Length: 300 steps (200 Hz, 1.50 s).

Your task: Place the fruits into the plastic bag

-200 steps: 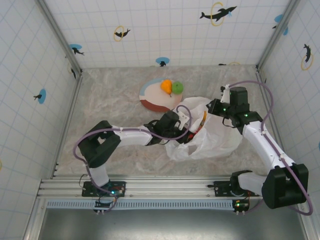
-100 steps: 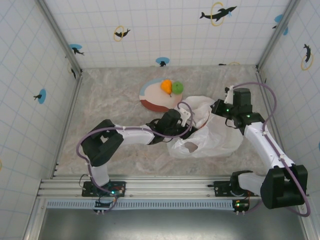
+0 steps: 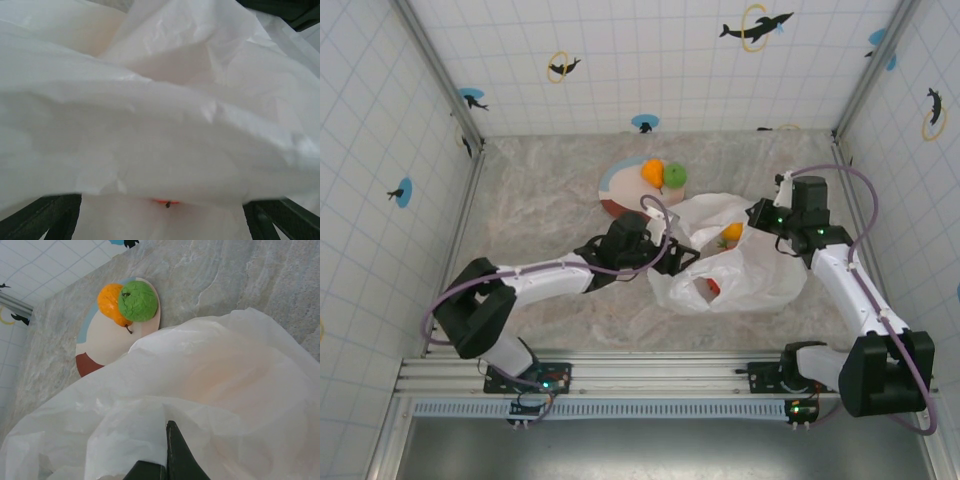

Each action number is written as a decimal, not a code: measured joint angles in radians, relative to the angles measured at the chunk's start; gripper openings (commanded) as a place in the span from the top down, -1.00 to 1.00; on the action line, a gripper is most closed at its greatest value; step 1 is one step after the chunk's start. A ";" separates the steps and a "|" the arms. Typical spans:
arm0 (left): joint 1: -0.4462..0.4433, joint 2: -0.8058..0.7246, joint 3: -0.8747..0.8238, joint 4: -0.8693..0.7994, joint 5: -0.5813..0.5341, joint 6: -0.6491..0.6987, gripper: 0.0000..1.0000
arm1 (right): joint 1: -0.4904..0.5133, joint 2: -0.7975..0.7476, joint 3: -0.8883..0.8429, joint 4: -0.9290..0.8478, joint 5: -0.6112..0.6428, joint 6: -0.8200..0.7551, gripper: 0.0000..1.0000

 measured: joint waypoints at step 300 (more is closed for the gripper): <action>0.385 0.147 0.326 -0.214 -0.131 -0.023 -0.85 | -0.143 -0.026 0.000 -0.105 0.056 -0.116 1.00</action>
